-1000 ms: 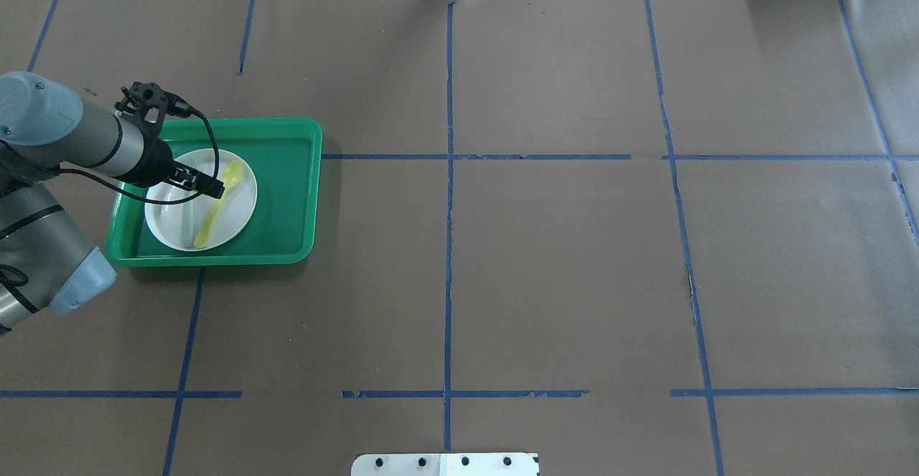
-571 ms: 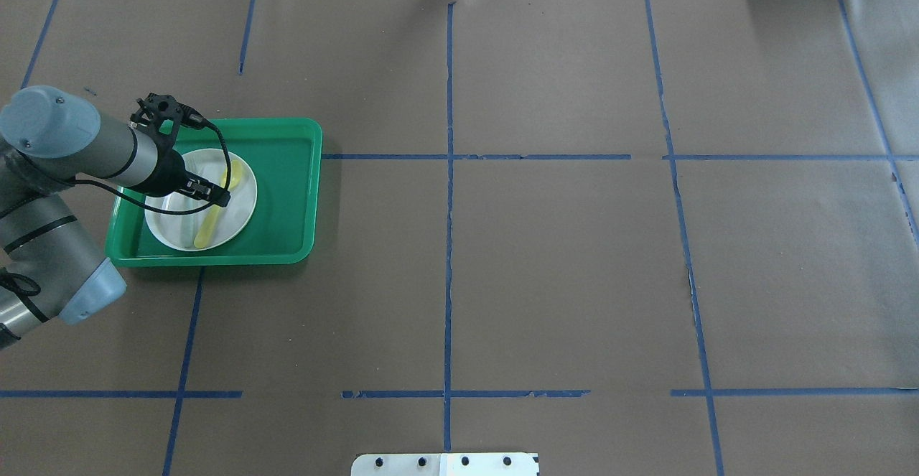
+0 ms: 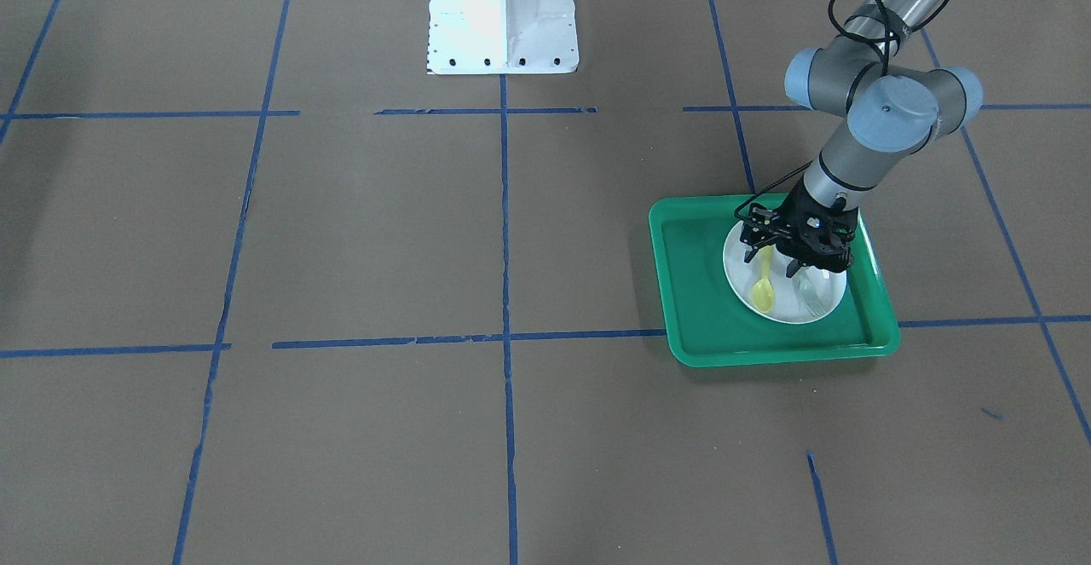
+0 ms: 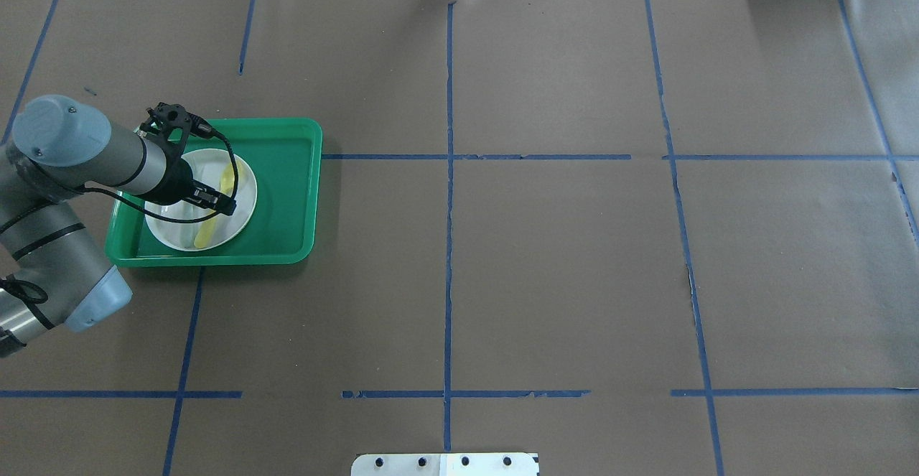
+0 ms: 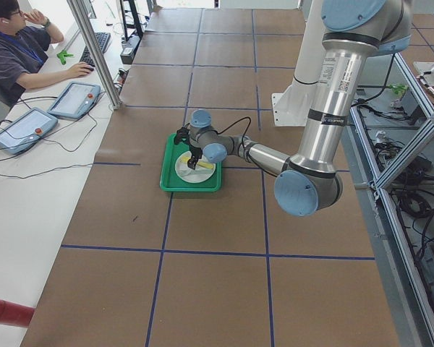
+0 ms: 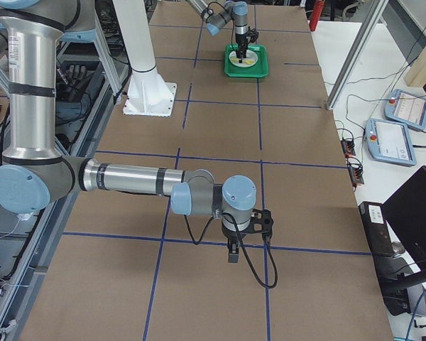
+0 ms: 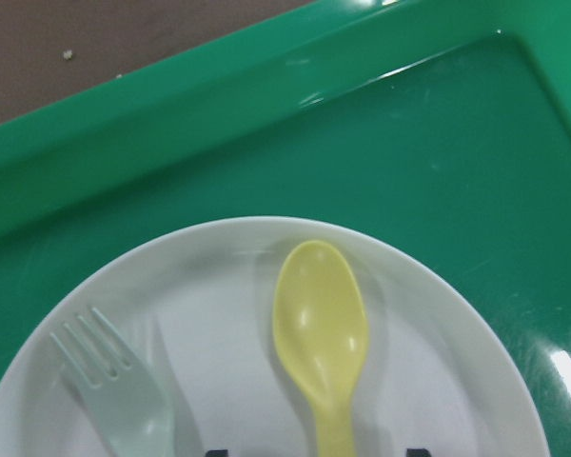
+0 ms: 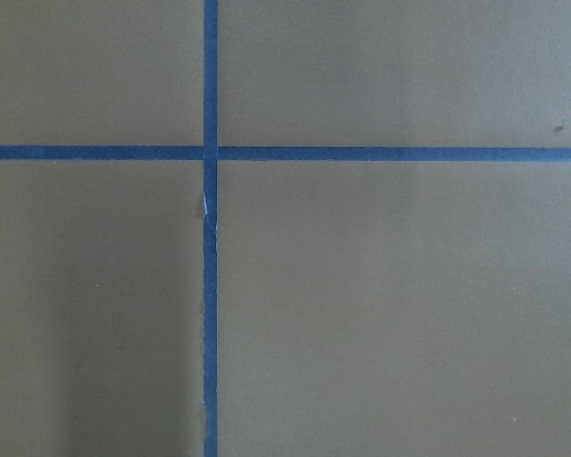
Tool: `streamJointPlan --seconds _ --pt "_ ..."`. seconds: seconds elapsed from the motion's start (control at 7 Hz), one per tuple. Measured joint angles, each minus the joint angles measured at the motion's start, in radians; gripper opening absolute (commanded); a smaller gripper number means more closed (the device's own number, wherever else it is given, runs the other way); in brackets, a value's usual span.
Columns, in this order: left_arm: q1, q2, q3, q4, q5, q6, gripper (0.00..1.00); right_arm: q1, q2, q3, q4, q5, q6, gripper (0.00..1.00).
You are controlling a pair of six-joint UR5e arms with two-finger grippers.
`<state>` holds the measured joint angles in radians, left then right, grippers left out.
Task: Place spoon
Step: 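Lower the left gripper and close it on the yellow spoon handle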
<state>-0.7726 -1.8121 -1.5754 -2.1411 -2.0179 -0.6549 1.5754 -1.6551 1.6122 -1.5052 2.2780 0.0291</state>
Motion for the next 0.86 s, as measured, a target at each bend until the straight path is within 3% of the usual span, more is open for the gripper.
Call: streamJointPlan --seconds 0.43,0.86 --pt "0.005 -0.002 -0.003 0.004 -0.003 -0.001 0.01 0.000 0.000 0.000 0.000 0.000 0.000 1.00" --pt "0.005 0.004 -0.008 0.015 -0.008 0.000 0.00 0.000 0.000 0.000 0.000 0.000 0.000 1.00"
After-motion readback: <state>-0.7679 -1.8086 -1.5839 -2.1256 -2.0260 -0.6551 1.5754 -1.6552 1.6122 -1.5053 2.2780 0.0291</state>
